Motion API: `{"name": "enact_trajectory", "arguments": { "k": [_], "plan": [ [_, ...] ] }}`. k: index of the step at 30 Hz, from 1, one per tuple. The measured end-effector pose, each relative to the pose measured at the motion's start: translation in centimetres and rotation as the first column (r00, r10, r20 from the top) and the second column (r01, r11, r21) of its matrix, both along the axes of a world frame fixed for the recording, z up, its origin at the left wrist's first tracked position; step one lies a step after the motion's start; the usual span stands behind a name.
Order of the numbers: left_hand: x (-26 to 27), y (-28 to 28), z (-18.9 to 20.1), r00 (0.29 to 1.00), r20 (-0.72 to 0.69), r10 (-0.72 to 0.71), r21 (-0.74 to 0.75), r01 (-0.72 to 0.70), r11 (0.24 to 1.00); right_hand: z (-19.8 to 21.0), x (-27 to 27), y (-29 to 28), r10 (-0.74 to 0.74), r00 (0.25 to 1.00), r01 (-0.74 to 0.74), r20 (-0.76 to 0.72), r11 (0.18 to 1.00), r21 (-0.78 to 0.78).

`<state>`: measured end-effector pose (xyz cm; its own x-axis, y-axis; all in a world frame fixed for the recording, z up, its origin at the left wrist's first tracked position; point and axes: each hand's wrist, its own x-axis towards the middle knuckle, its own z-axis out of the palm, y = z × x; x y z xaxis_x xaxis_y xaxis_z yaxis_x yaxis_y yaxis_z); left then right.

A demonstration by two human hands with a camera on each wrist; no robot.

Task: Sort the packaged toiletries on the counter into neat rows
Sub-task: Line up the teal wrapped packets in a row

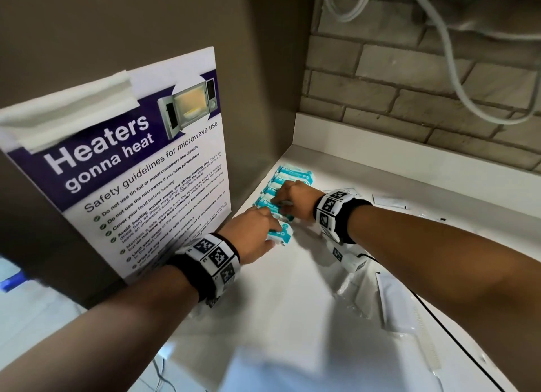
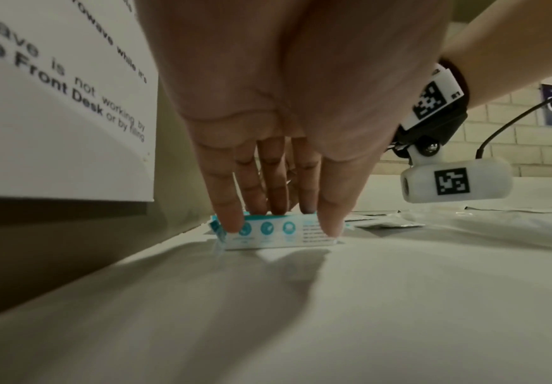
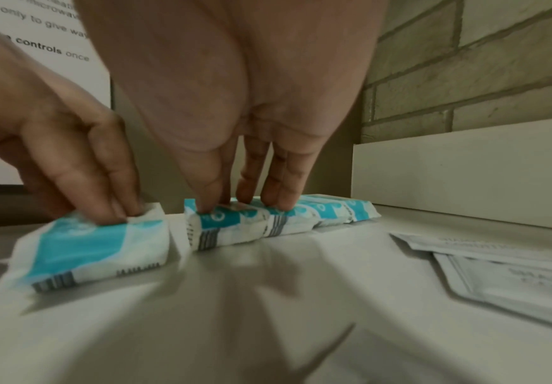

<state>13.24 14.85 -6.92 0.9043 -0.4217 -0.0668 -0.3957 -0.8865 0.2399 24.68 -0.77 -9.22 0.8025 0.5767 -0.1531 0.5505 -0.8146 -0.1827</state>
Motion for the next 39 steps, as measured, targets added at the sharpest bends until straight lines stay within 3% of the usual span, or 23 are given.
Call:
{"name": "enact_trajectory", "arguments": {
  "k": [7, 15, 28, 34, 37, 39],
  "plan": [
    [0.9, 0.3, -0.3, 0.997, 0.035, 0.069, -0.081, -0.066, 0.994, 0.1, -0.2, -0.1, 0.001, 1.000, -0.001, 0.003, 1.000, 0.026],
    [1.5, 0.1, -0.1, 0.993, 0.053, 0.103, -0.094, -0.098, 0.991, 0.9, -0.8, 0.2, 0.149, 0.983, -0.144, 0.110, 0.988, -0.052],
    [2.0, -0.3, 0.2, 0.993, -0.001, 0.120, -0.059, -0.120, 0.991, 0.8, -1.8, 0.2, 0.014, 0.999, -0.019, 0.041, 0.993, 0.114],
    [2.3, 0.0, 1.3, 0.989, -0.099, 0.109, 0.015, -0.108, 0.994, 1.7, -2.8, -0.7, -0.019, 0.998, 0.031, -0.060, 0.980, 0.195],
    [3.4, -1.1, 2.8, 0.996, -0.009, 0.090, 0.049, -0.090, 0.995, 3.7, -3.2, -3.9, -0.098, 0.994, 0.108, -0.048, 0.950, 0.292],
    [4.9, -2.9, 3.9, 0.998, 0.048, 0.052, -0.010, -0.051, 0.999, 4.8, -2.7, -7.0, -0.196, 0.981, 0.188, -0.002, 0.939, 0.288]
  ]
}}
